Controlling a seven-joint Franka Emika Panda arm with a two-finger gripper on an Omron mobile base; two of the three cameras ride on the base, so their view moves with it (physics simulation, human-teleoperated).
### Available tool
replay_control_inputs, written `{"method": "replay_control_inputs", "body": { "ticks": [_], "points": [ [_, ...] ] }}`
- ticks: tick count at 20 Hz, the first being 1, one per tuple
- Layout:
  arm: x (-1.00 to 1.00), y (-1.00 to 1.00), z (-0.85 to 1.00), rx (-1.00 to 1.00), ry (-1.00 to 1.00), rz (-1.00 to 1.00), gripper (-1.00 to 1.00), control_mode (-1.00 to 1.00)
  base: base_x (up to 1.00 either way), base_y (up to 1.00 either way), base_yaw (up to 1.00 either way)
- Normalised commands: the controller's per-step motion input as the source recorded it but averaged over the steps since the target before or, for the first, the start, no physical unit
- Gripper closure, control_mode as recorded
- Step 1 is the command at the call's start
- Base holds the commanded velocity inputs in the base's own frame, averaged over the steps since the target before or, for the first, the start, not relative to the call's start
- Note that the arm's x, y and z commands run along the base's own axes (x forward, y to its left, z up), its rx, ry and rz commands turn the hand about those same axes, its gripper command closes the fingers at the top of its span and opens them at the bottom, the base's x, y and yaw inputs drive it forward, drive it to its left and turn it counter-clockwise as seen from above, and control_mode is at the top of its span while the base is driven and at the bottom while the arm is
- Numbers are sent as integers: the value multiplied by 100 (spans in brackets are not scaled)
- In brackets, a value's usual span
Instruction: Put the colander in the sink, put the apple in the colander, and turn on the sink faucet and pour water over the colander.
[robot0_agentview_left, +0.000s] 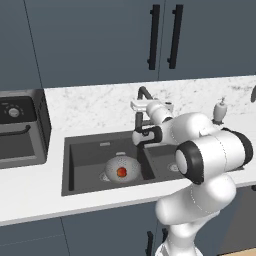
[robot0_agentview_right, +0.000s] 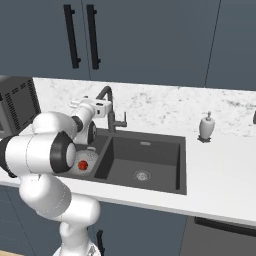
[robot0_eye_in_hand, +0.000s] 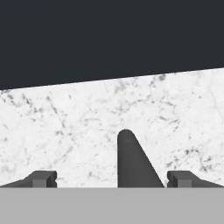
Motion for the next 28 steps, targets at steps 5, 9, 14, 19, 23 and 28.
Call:
{"method": "replay_control_inputs", "body": {
  "ticks": [5, 9, 14, 19, 23, 28],
  "points": [
    [0, 24, 0, -1, 0, 0, -100, -100, 0, 0, 0],
    [0, 25, 0, 0, 0, 0, -100, -100, 0, 0, 0],
    [0, 33, 0, -1, 0, 0, -100, -100, 0, 0, 0],
    [0, 40, 0, -2, 0, -1, -100, -100, 0, 0, 0],
    [2, 44, 0, -2, 0, -2, -100, -100, 0, 0, 0],
    [8, 48, 0, -3, 0, -3, -100, -100, 0, 0, 0]
  ]
}}
